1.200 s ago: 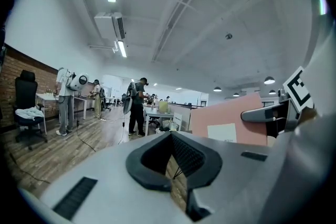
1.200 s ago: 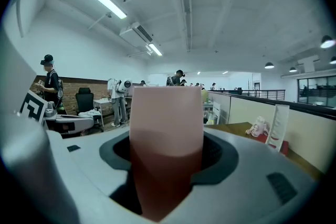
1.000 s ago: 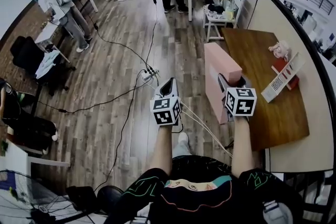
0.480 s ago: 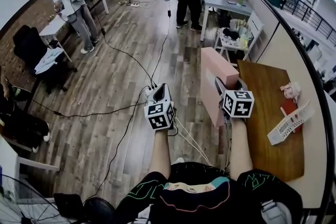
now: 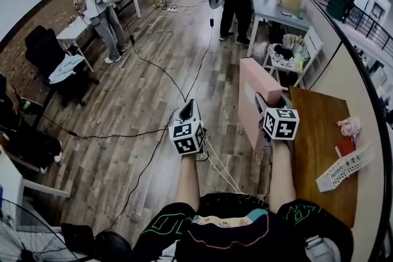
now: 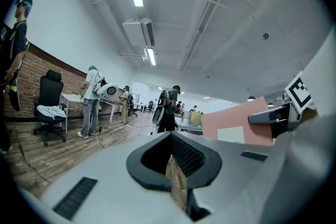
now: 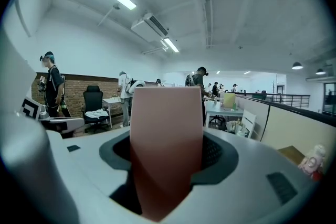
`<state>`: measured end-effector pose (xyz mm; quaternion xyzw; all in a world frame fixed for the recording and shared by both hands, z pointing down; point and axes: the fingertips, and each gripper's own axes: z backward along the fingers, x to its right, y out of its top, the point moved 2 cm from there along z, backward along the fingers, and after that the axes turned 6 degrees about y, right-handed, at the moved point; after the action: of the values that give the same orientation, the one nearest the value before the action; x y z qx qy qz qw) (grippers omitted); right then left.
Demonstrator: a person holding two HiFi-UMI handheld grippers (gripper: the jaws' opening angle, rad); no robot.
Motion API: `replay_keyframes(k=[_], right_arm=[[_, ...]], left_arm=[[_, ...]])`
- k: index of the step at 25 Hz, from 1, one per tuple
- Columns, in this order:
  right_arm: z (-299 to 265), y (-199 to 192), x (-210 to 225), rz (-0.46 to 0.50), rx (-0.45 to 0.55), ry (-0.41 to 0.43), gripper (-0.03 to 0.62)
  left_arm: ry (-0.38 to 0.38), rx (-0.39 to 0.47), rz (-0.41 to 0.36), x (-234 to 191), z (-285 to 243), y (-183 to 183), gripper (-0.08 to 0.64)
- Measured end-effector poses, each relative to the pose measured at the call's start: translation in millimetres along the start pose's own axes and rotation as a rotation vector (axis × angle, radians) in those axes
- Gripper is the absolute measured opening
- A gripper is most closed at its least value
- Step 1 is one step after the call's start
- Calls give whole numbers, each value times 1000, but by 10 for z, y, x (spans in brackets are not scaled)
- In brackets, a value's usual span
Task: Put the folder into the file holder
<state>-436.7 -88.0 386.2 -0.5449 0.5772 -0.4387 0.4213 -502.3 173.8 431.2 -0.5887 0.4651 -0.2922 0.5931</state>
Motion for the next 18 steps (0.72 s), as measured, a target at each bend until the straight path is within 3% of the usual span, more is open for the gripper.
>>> replay_keyframes(k=[6,13,18], right_arm=[[-103,-47,556,-40,-31,-8,285],[-103,-25,739,-41,-14,-1,285],[33,28,1008,-61,12,-44,285]], left_arm=[[-4,-14,-33,431,-256,18,0],[-20,-26,-37,628,-404,-36,0],[-66,-15,-57,887,-547,57,0]])
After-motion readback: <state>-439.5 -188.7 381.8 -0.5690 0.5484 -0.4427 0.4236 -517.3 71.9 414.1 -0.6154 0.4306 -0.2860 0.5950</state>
